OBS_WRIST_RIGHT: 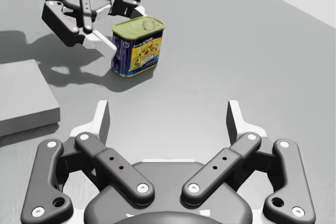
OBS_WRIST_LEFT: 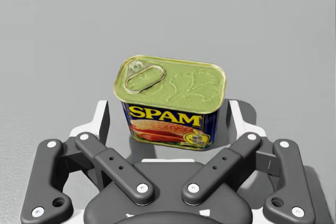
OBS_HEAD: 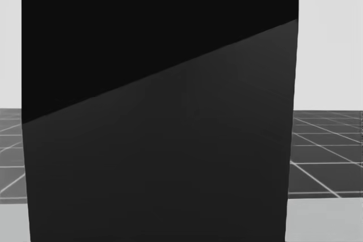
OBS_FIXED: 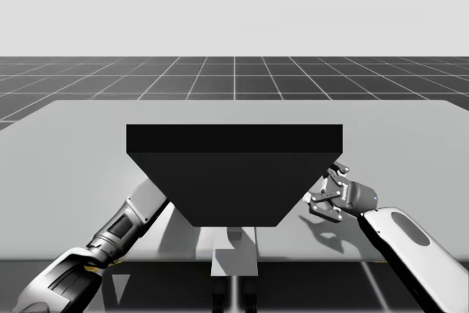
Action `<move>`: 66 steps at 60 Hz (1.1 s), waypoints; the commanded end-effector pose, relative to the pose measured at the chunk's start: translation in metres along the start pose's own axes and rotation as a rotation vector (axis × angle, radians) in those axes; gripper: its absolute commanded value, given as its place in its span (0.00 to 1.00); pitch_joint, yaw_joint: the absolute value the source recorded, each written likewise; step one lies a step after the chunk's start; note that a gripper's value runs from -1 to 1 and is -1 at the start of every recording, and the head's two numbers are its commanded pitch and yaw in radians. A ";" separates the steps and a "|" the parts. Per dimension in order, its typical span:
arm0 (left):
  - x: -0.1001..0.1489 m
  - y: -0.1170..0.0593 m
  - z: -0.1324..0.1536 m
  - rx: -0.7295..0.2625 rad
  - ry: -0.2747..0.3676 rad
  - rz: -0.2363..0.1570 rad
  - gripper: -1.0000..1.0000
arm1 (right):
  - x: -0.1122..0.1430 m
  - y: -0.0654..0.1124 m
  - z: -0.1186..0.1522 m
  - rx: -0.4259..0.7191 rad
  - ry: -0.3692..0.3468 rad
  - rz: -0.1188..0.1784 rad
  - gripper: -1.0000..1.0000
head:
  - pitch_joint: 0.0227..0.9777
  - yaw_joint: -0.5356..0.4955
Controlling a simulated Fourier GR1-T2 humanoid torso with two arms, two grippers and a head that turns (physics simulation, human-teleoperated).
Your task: Reach around the screen and pick up the object behind it.
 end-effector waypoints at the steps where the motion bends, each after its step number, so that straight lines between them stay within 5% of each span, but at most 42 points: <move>1: 0.001 0.003 -0.016 -0.028 0.015 -0.017 0.00 | -0.001 0.005 0.001 0.076 0.005 -0.025 0.00 | 0.11 0.46; 10: 0.004 0.005 -0.028 -0.063 0.033 -0.038 0.00 | -0.004 0.005 0.000 0.076 0.015 -0.023 0.00 | 0.11 0.45; 24: 0.003 0.009 -0.042 -0.112 0.016 -0.018 0.00 | -0.004 0.006 -0.001 0.078 0.020 -0.019 0.00 | 0.12 0.45; 26: 0.002 0.009 -0.043 -0.107 0.018 -0.016 0.35 | -0.004 0.006 -0.001 0.080 0.021 -0.018 0.00 | 0.12 0.45; 27: 0.002 0.009 -0.043 -0.112 0.022 -0.006 0.77 | -0.004 0.006 -0.001 0.080 0.021 -0.018 0.00 | 0.12 0.45; 29: 0.000 0.009 -0.043 -0.123 0.024 0.000 0.98 | -0.004 0.006 0.000 0.079 0.022 -0.019 0.00 | 0.12 0.45; 42: 0.001 0.010 -0.026 -0.082 0.010 -0.006 1.00 | -0.004 0.006 0.000 0.081 0.023 -0.017 0.00 | 0.11 0.45; 66: -0.004 0.009 0.085 0.131 0.000 -0.040 1.00 | -0.003 0.007 0.002 0.075 0.020 -0.010 0.00 | 0.12 0.46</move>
